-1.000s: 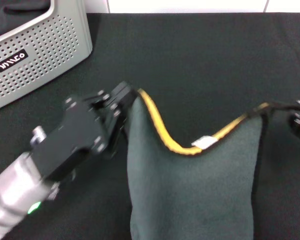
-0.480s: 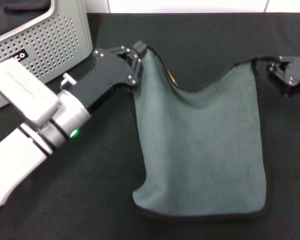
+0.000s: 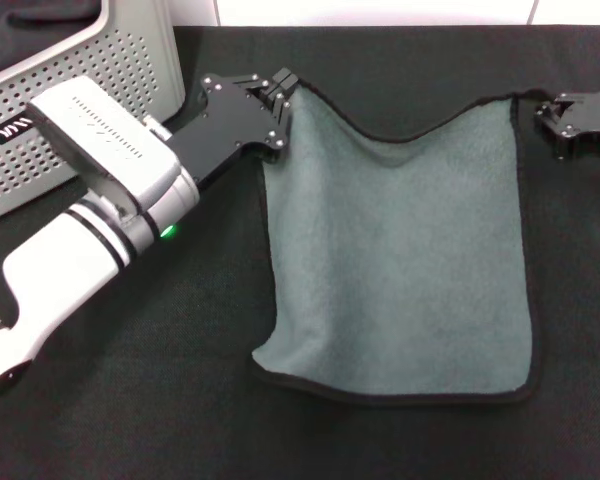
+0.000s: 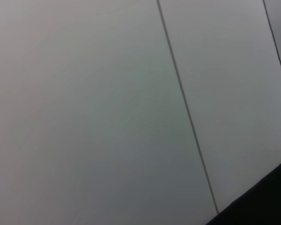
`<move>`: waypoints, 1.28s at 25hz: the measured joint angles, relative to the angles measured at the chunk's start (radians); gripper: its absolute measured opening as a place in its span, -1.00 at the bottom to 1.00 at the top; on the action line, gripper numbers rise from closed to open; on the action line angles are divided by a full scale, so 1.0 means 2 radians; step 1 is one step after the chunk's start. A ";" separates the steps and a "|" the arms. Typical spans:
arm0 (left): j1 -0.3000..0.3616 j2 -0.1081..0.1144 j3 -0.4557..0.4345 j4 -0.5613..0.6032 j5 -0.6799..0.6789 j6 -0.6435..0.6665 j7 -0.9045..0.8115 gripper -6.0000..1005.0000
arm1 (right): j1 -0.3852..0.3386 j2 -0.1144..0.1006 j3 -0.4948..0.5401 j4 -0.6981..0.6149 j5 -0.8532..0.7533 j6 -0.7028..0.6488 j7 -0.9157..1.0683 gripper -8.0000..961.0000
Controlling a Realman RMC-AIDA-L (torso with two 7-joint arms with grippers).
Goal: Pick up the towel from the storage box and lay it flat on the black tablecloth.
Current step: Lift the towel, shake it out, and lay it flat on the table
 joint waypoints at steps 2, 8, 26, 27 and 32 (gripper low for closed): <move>-0.007 0.000 0.000 0.000 0.000 -0.003 0.002 -0.98 | 0.003 0.000 0.000 -0.001 0.000 0.014 0.002 -0.95; -0.024 0.000 0.002 0.007 0.002 -0.003 0.009 -0.98 | 0.004 0.000 0.000 -0.004 0.000 0.010 0.001 -0.95; 0.212 0.024 0.030 0.076 0.062 0.391 -0.045 -0.98 | -0.199 0.006 0.003 -0.334 -0.010 -0.330 0.084 -0.94; 0.220 0.029 0.030 0.073 0.069 0.416 -0.061 -0.98 | -0.202 0.006 0.006 -0.341 -0.010 -0.347 0.088 -0.94; 0.248 0.045 0.030 0.061 0.078 0.486 -0.134 -0.98 | -0.205 0.006 0.041 -0.362 -0.011 -0.448 0.100 -0.94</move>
